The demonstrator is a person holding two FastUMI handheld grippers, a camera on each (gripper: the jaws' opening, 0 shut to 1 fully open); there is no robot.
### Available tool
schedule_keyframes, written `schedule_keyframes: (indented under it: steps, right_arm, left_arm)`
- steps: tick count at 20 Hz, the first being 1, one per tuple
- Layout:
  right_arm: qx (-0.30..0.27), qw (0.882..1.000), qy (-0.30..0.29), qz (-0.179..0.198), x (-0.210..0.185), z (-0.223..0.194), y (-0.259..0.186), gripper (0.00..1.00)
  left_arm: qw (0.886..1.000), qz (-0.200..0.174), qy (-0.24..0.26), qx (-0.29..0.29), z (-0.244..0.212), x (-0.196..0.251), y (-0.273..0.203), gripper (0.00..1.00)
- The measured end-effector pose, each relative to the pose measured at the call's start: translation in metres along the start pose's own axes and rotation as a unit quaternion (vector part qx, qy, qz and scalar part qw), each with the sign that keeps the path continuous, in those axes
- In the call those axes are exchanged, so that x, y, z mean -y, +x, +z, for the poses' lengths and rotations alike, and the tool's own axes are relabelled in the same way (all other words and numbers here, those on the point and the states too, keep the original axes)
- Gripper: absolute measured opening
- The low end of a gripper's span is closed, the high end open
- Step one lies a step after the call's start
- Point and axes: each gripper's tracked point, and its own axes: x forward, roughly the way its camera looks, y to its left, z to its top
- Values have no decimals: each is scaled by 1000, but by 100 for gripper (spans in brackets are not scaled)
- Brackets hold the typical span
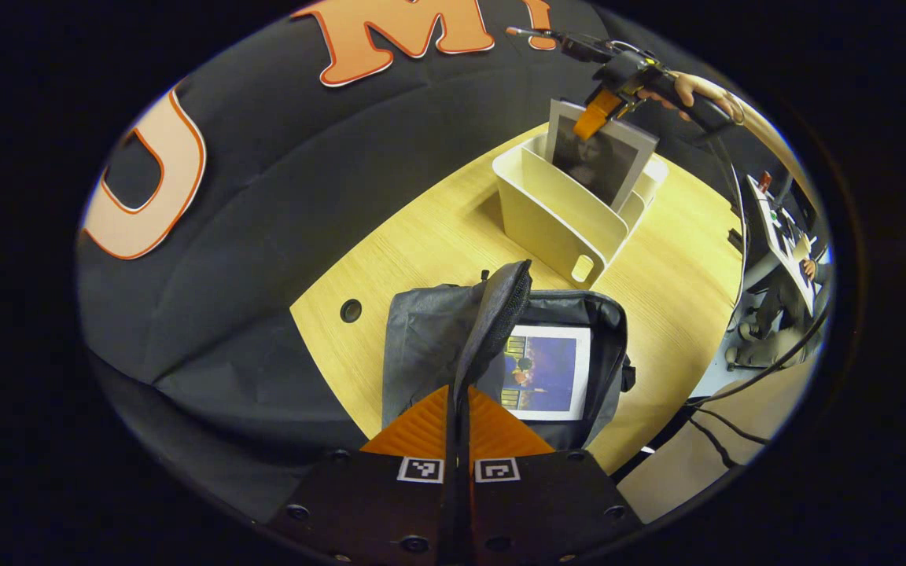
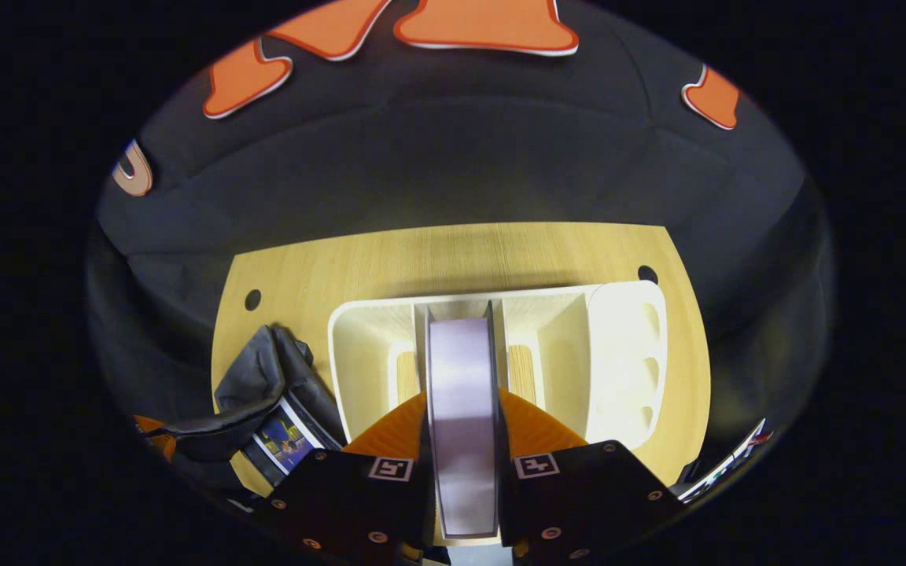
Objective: Open the schoolbag, grab two books from the bookshelf and put them into the schoolbag.
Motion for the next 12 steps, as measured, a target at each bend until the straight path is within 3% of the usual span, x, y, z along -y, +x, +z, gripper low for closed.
schedule_keyframes:
  steps: [3,7,12]
  right_arm:
    - [36,999,3,-8,4,9,-45,32]
    - [92,996,3,9,-1,10,-116,31]
    - [141,986,15,83,-41,-33,-177,30]
  left_arm:
    - [1000,-13,10,8,-1,1,2,0]
    - [999,-24,26,22,3,-2,4,0]
    - [997,-33,59,33,7,-4,5,0]
